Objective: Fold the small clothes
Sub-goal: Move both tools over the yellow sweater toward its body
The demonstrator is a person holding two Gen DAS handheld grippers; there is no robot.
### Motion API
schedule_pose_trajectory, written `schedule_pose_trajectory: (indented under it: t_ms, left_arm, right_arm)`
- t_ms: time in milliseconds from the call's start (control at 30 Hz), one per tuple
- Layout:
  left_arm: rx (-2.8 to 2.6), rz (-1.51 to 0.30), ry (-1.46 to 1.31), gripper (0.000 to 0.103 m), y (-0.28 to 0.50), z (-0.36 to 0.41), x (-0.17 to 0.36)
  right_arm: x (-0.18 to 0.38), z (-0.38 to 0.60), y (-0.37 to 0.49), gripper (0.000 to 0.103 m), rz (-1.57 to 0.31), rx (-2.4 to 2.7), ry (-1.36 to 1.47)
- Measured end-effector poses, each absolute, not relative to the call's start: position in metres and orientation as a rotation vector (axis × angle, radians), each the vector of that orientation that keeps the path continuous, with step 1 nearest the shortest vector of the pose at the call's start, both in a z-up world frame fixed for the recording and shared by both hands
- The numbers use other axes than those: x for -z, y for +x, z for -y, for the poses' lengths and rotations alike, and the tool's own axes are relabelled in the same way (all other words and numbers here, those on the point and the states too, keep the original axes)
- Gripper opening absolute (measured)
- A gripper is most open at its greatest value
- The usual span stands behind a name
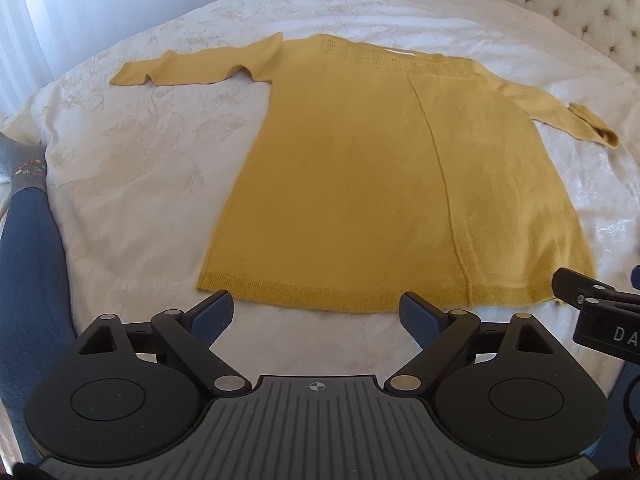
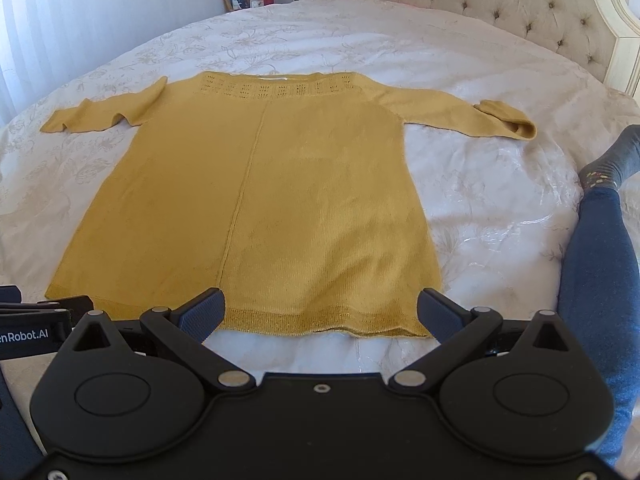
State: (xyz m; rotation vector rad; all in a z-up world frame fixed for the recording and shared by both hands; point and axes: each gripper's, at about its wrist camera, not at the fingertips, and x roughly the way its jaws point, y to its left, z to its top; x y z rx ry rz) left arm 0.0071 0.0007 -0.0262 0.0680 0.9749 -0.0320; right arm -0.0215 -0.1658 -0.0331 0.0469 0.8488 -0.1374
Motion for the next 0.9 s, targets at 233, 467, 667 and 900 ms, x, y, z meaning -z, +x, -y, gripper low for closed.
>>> schedule_pose_trajectory:
  t_ms: [233, 467, 667, 900]
  left_arm:
    - [0.033, -0.984, 0.084, 0.091, 0.009, 0.001, 0.029]
    - [0.034, -0.991, 0.091, 0.091, 0.012, 0.003, 0.032]
    - [0.031, -1.004, 0.098, 0.091, 0.018, 0.004, 0.037]
    - [0.025, -1.030, 0.106, 0.091, 0.035, 0.003, 0.050]
  right_arm:
    - [0.035, 0.166, -0.020, 0.101, -0.859, 0.137, 0.049]
    - [0.038, 0.166, -0.016, 0.101, -0.870, 0.142, 0.046]
    - [0.045, 0.165, -0.012, 0.102, -0.880, 0.129, 0.041]
    - [0.057, 0.165, 0.001, 0.101, -0.913, 0.097, 0.062]
